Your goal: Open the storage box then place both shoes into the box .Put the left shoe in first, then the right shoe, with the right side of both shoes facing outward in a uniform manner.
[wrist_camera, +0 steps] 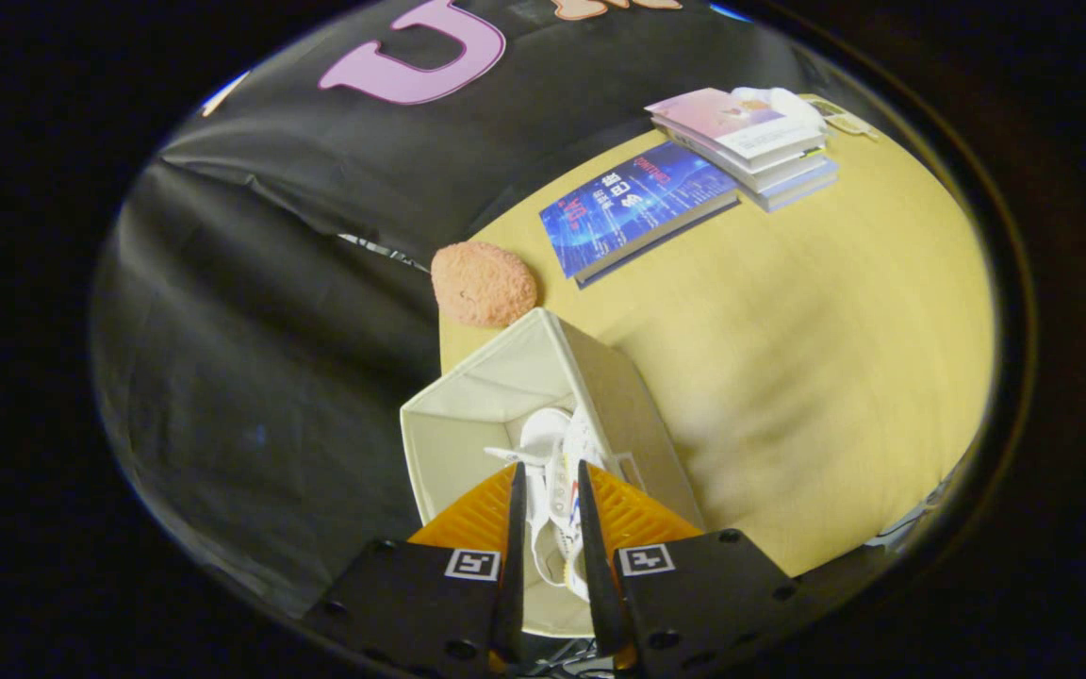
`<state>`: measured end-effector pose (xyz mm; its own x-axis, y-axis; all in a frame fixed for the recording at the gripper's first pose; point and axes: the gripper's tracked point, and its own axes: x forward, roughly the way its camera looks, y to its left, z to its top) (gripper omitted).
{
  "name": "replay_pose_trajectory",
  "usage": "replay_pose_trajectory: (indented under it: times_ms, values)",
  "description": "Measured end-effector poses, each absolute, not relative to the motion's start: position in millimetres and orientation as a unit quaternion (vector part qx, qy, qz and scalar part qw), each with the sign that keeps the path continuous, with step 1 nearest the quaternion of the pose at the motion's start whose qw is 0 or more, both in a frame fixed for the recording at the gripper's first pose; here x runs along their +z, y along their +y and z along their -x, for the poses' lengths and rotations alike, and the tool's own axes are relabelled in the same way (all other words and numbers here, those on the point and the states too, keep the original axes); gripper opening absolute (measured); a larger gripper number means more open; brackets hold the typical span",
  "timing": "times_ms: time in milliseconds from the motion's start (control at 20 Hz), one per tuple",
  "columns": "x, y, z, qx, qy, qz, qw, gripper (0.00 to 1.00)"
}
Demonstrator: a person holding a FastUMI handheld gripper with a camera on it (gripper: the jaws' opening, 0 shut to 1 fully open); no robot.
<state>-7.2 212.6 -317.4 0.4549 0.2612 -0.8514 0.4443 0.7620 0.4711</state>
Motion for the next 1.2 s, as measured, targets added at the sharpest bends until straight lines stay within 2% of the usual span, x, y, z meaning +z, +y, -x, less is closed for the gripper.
replay_pose_trajectory:
  times_ms: [300, 700, 1000, 1200]
  values:
    - [-303.2, 201.8, -1.7, -0.035, 0.492, -0.342, 0.800, 0.32]
    - [-244.2, 121.2, -40.3, -0.042, 0.363, -0.266, 0.892, 0.31]
    - [-159.2, 31.6, -68.5, -0.076, 0.232, -0.156, 0.957, 0.31]
    - [-69.4, -14.9, -82.0, -0.097, 0.131, -0.077, 0.984, 0.31]
